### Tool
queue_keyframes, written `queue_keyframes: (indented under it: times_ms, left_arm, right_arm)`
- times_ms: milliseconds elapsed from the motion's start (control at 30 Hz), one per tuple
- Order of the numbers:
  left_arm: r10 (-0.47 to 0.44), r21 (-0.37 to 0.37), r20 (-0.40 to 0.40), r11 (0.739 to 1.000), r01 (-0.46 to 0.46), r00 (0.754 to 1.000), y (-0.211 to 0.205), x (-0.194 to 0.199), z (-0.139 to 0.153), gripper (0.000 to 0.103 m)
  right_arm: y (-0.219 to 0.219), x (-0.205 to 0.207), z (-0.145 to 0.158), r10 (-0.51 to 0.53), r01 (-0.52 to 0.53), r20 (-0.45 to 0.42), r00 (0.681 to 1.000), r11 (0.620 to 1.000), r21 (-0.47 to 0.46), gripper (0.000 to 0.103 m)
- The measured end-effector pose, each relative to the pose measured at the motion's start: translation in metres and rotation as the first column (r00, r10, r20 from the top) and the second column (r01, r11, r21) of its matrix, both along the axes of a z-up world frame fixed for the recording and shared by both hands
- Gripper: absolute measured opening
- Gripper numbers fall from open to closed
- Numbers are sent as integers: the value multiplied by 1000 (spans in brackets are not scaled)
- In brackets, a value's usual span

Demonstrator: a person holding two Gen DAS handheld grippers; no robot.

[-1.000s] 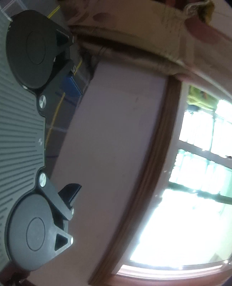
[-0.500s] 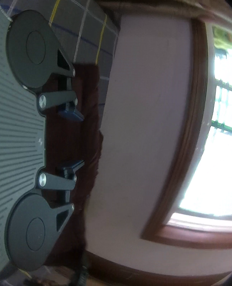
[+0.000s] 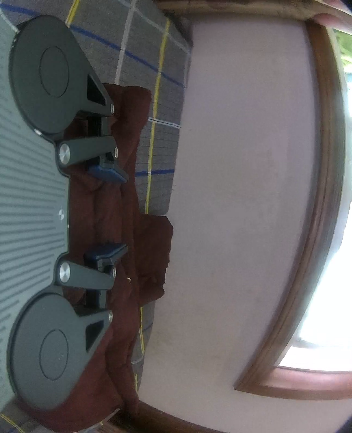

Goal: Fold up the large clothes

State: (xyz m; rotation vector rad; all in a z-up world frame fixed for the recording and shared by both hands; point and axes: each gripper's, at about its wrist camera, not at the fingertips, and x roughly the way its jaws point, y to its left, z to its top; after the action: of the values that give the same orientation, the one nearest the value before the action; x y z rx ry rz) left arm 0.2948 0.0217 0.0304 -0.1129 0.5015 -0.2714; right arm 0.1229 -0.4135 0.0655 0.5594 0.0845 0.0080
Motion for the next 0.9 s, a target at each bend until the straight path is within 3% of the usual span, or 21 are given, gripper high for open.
queue_keyframes:
  times_ms: [100, 200, 267, 400, 533, 667, 767, 900]
  left_arm:
    - [17, -9, -16, 1000, -17, 1000, -1, 7, -6, 50]
    - [45, -3, -27, 999, -45, 999, -4, 11, -6, 50]
    - [61, 13, -39, 998, -61, 997, -6, 15, -9, 51]
    - [91, 58, -55, 994, -88, 994, -6, 27, -15, 55]
    - [118, 42, -97, 993, -114, 988, 3, 42, -23, 58]
    - [127, 58, -110, 991, -122, 986, 4, 53, -31, 59]
    - [133, 74, -103, 989, -126, 986, 3, 56, -37, 60]
    - [146, 85, -81, 987, -139, 986, -1, 60, -45, 62]
  right_arm:
    - [40, -8, 14, 101, -105, -28, 994, 967, -233, 42]
    - [85, 8, 7, 163, -198, -115, 980, 872, -448, 35]
    - [107, 29, -4, 169, -238, -176, 970, 811, -534, 34]
    - [120, 80, -26, 144, -285, -284, 948, 779, -558, 31]
    - [114, 115, -41, 154, -329, -362, 920, 804, -496, 29]
    - [103, 129, -51, 213, -383, -429, 878, 850, -362, 29]
    - [91, 140, -60, 253, -403, -436, 864, 867, -295, 29]
    - [95, 151, -76, 260, -397, -404, 877, 865, -307, 29]
